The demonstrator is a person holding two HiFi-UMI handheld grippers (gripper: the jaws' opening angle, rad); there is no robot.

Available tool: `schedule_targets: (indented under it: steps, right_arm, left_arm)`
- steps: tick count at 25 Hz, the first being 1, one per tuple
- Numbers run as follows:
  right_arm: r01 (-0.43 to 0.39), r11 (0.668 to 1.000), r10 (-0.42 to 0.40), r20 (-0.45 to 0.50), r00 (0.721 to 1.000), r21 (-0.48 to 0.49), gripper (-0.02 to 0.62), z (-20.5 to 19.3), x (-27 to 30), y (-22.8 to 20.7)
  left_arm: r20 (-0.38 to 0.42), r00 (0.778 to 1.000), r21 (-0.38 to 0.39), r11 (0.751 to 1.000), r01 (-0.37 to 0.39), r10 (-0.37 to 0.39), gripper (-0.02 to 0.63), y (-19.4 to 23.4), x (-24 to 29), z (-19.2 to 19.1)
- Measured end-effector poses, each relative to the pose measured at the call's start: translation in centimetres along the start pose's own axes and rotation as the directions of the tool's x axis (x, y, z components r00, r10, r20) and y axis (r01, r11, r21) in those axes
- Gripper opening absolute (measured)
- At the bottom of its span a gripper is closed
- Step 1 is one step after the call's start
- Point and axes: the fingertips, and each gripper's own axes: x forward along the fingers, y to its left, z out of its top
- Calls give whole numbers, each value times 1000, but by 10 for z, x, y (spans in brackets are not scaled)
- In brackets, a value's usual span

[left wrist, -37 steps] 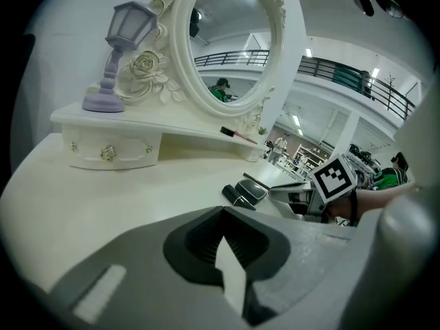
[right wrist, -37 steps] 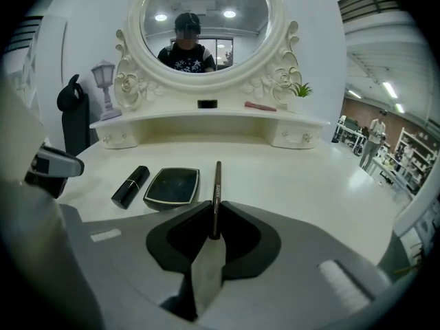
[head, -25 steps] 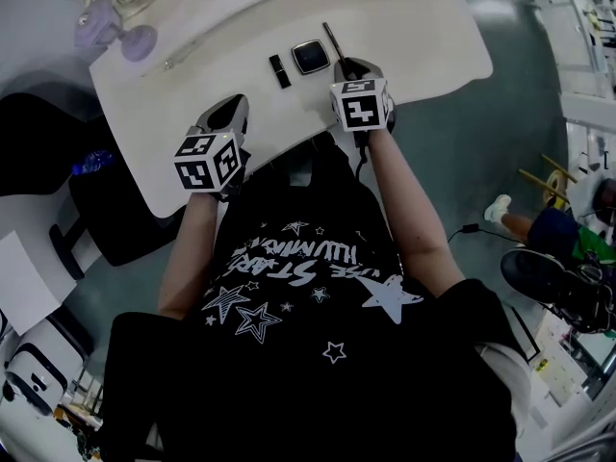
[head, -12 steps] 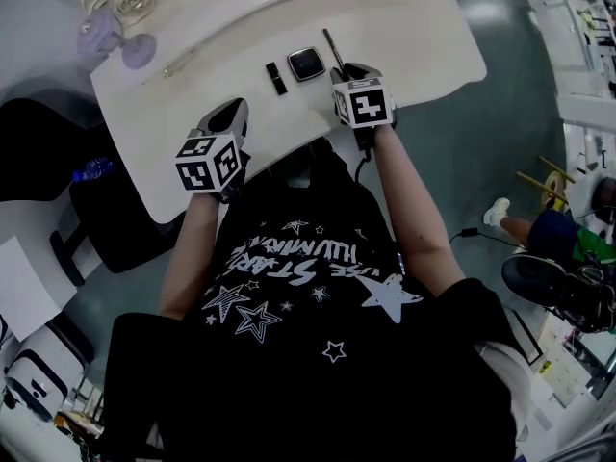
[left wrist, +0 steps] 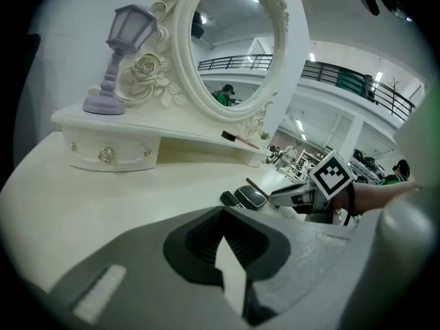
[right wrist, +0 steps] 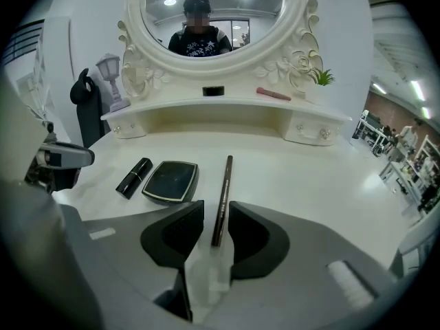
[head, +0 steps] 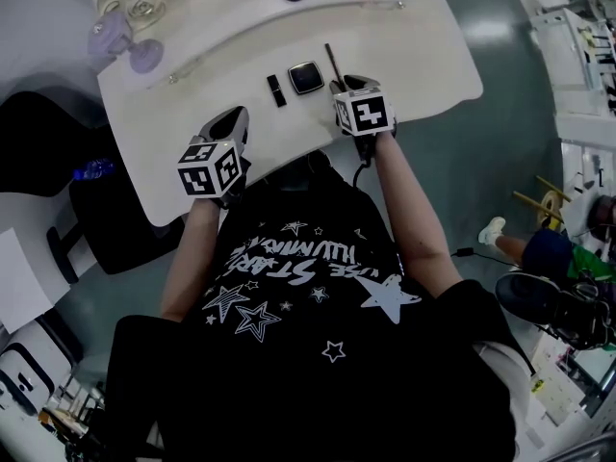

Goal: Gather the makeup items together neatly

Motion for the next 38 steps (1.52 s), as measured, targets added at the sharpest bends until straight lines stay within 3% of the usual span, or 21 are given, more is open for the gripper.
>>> schedule_targets:
  steps: [5,14,22,35,38]
  right_arm:
    - [-27,1000,28,82,996,-6,160,32,-12,-12]
    - [-94,992,114,295,949,-82,305,141,-28,-12]
    - [-155,973,203,321,925,-169,387,199,1,7]
    - [-172,967,217,260,941,-187,333,230,47,14]
    - [-158,970,201,242,949,-183,280,230,53,13]
  left_arm:
    - [36,998,-24,999,-43,43,2,4,-4,7]
    - [142,978,-58,987,-148,154,2,13,-18,42]
    - [193,944,-112,962,-248,266,2,20,-35,46]
    - [196,898,-208,911,-355,395,2,27,-53,35]
    - [196,893,-216,906,-364,406,2,28,-54,34]
